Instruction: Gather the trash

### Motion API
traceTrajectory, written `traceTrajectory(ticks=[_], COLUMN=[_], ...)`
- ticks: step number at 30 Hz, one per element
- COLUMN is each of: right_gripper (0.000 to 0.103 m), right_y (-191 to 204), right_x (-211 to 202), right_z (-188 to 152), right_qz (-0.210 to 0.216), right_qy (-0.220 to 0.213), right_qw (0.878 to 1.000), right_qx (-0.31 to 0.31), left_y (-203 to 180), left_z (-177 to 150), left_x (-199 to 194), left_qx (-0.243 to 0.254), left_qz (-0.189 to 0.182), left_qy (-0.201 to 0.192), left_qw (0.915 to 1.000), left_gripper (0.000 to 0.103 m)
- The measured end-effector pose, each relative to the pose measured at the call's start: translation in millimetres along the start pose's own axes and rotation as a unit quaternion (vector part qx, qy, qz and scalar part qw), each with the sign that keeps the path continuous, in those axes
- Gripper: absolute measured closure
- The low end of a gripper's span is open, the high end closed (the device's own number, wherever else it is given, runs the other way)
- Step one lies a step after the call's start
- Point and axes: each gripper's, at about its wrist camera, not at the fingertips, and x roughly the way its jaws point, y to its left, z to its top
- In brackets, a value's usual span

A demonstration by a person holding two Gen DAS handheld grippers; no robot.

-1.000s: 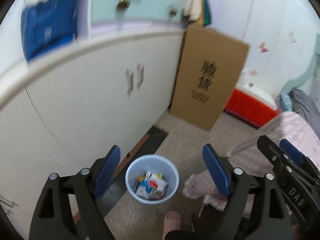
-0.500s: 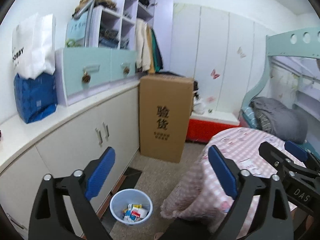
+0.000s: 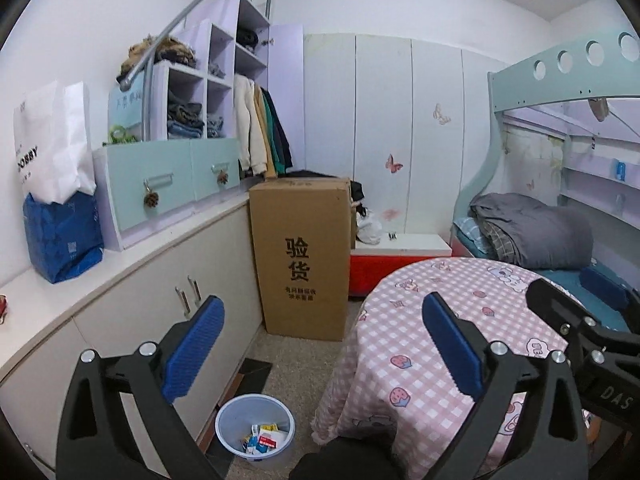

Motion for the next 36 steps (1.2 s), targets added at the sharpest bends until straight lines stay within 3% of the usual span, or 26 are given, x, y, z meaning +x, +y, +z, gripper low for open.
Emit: traceTrajectory(ticks=[12,36], right_gripper=[0.007,0.007], right_y=[-0.9,-9.9], right_x=[-18.6,-15.0], right_z=[-1.9,-3.2], right_qz=[-0.008,-0.007], right_qy=[-0.019,-0.014], right_qw=[1.0,1.0], right_qx=[-0.013,-0.008], left_y=[-7.3,-12.2], left_z=[2.2,4.0], left_x=[-14.9,-13.6], left_qx=[0.004,0.009], left_qz=[-0.004,-0.011], left_qy=[-0.027,-0.029], left_qw=[0.9996,0.9995], left_gripper=[0.006,0.006])
